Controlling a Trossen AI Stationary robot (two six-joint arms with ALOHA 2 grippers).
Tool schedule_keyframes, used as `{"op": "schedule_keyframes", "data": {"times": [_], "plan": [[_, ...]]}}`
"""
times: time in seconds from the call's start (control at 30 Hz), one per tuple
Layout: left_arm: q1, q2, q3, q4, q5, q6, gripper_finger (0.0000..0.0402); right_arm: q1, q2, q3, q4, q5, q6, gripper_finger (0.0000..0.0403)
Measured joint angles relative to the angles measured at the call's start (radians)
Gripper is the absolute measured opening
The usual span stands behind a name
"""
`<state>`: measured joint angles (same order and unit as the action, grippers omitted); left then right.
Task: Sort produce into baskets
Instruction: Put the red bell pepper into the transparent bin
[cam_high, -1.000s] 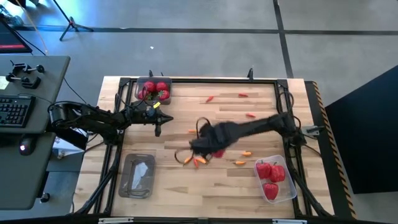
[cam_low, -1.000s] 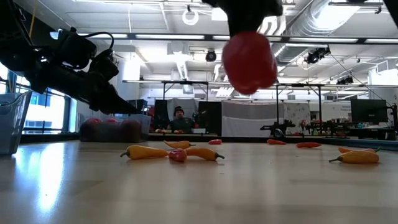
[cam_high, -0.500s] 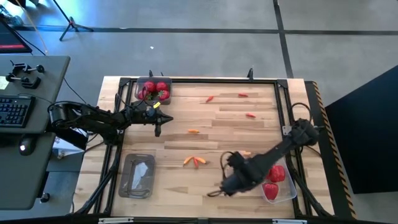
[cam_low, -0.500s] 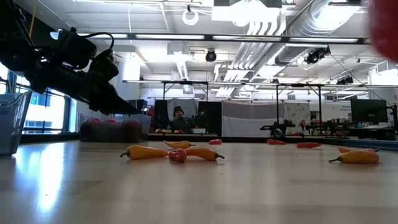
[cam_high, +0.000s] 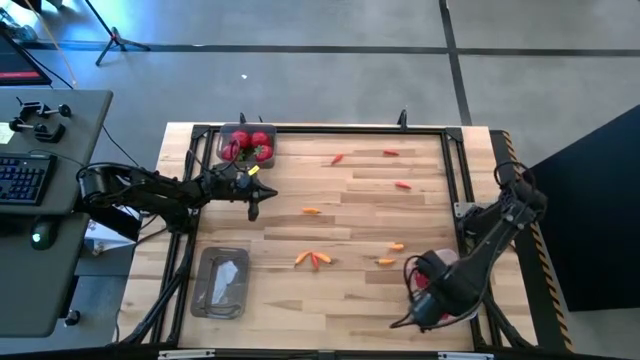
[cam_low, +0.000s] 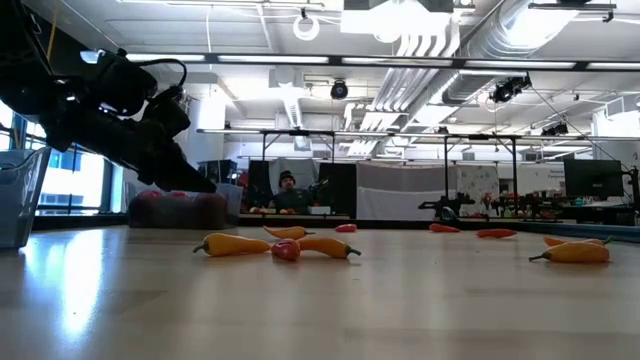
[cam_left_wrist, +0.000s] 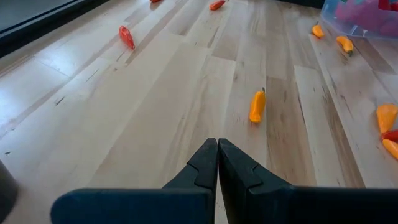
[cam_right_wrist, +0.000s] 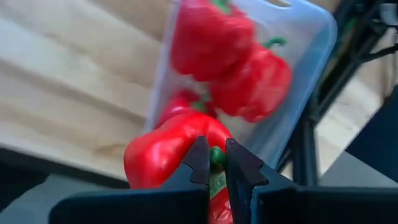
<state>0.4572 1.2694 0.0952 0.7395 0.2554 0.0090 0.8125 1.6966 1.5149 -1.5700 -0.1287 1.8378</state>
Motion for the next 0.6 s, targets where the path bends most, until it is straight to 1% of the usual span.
{"op": "schedule_keyframes", "data": {"times": [0.17,0.27,0.53,0.6], "plan": [[0.000,0.000,0.000,-0.003,0.000,0.001,0.0000,0.033,-0.048,-0.134,-0.005,-0.005,0.021,0.0004],[0.000,0.000,0.000,-0.003,0.000,0.001,0.0000,0.050,-0.059,-0.187,-0.005,-0.046,0.000,0.0004],[0.000,0.000,0.000,-0.003,0.000,0.002,0.0000,0.086,-0.056,-0.238,-0.001,-0.064,0.022,0.0003],[0.000,0.000,0.000,-0.003,0.000,0.002,0.0000,0.086,-0.056,-0.238,0.000,-0.063,0.023,0.0011]]}}
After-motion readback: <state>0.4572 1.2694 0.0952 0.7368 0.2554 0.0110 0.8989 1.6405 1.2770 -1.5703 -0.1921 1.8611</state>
